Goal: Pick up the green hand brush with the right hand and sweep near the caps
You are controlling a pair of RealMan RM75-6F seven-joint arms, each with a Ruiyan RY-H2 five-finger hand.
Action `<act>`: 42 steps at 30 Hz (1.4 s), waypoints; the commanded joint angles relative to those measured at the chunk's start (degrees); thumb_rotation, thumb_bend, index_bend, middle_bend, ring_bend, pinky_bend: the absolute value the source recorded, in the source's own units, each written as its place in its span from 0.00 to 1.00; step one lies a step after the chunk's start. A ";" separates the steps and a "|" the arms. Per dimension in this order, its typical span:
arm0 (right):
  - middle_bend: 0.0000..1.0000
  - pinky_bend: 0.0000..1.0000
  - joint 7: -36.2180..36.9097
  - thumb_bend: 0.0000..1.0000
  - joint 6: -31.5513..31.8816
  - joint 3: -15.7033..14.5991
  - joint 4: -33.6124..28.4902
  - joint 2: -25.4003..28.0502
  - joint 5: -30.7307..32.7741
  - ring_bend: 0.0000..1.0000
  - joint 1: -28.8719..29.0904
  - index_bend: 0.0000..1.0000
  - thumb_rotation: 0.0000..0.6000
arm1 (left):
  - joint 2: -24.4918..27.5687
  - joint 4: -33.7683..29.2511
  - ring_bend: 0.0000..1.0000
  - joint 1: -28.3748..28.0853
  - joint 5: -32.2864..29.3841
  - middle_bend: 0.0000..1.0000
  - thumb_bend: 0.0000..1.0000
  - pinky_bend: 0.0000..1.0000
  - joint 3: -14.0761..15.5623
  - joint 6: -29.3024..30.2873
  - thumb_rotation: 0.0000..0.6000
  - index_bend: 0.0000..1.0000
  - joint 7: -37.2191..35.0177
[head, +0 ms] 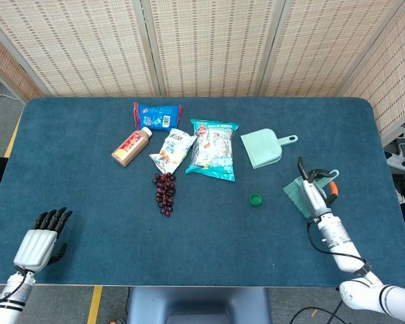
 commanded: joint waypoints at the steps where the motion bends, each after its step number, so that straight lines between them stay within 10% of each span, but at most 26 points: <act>1: 0.87 0.00 1.20 0.54 0.04 -0.10 2.76 0.19 0.64 0.56 -0.44 1.00 1.00 | -0.22 0.09 0.00 -0.09 -0.09 0.00 0.43 0.09 0.08 -0.23 1.00 0.00 0.35; 13: 0.87 0.00 9.10 0.54 -0.37 0.77 7.31 2.20 1.33 0.56 -1.45 1.00 1.00 | -0.05 -0.57 0.00 0.27 -0.02 0.00 0.43 0.09 0.32 0.52 1.00 0.00 1.22; 24: 0.87 0.00 29.57 0.54 4.50 4.01 -14.27 11.67 -4.79 0.56 -2.18 1.00 1.00 | -0.48 -0.58 0.00 -0.66 -0.74 0.00 0.43 0.09 -0.51 -0.45 1.00 0.00 0.98; 31: 0.87 0.00 20.17 0.54 4.04 4.61 -26.37 8.96 -5.32 0.56 0.27 1.00 1.00 | 0.10 -0.68 0.00 -0.28 0.21 0.00 0.43 0.09 -0.12 0.46 1.00 0.00 -0.37; 42: 0.87 0.00 4.20 0.54 2.72 7.45 -21.19 -6.53 2.87 0.56 5.95 1.00 1.00 | 0.75 -0.71 0.00 -0.18 0.13 0.00 0.43 0.09 -0.12 0.56 1.00 0.00 -1.48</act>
